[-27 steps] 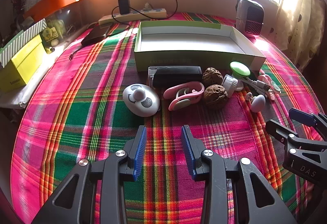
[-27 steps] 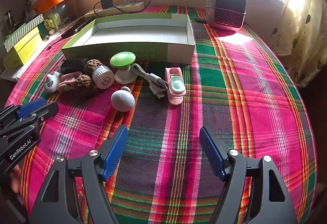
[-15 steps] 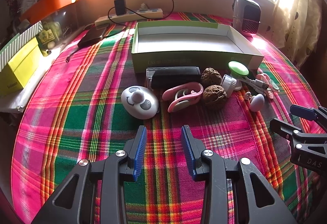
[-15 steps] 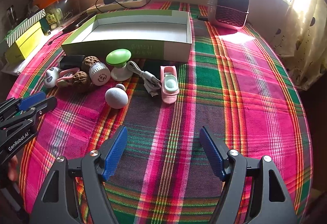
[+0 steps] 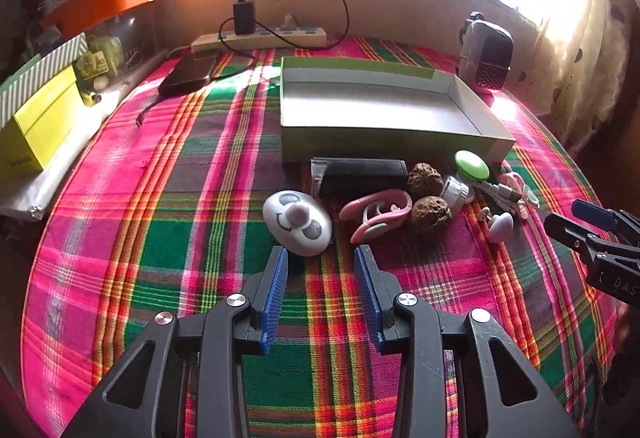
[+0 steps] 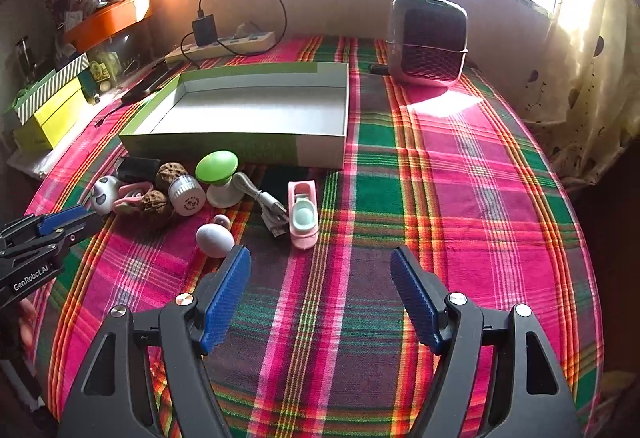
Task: Organize objects
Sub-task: 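Grasp the white panda-face toy with the left tool while the right tool grasps the pink-mint holder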
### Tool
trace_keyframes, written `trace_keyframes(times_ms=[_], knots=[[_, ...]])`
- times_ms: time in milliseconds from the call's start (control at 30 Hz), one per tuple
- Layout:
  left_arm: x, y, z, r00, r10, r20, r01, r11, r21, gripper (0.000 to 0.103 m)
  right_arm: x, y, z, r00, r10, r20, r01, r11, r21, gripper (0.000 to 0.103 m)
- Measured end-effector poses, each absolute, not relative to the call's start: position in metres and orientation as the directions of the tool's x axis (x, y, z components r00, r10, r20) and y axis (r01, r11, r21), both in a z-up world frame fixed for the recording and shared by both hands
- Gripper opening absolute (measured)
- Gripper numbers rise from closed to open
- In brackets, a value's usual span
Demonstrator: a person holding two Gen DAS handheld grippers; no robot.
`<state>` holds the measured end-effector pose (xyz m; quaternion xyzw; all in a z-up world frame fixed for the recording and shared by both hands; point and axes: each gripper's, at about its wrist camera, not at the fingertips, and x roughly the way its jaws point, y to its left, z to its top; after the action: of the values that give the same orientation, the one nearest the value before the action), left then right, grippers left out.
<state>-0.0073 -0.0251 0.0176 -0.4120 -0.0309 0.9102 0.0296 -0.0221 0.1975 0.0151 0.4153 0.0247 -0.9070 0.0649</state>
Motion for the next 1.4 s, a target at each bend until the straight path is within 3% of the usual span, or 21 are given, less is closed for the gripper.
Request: trace_keyframes(times_ms=[600,800,1033,1400], knots=[[-0.032,-0.050,0.021,-0.652,0.127,-0.747,-0.001,-0.986,-0.167,0.033,-0.062,0.198,0.008,-0.635,-0.087,-0.767,0.129,-0.992,0.005,0.070],[-0.043,-0.051,0.013,-0.631,0.124,-0.766,0.013,-0.985,-0.170,0.033,-0.069,0.197,0.004,-0.622,-0.113,-0.775,0.148,-0.989,0.025,0.064],[-0.050,-0.052,0.011,-0.622,0.131,-0.772,0.010,-0.984,-0.176,0.036,-0.074,0.201,0.005,-0.615,-0.126,-0.778,0.145,-0.988,0.046,0.049],[-0.052,-0.047,0.009,-0.611,0.134,-0.780,-0.003,-0.986,-0.166,0.037,-0.073,0.198,-0.001,-0.593,-0.110,-0.798,0.154,-0.988,0.022,0.047]])
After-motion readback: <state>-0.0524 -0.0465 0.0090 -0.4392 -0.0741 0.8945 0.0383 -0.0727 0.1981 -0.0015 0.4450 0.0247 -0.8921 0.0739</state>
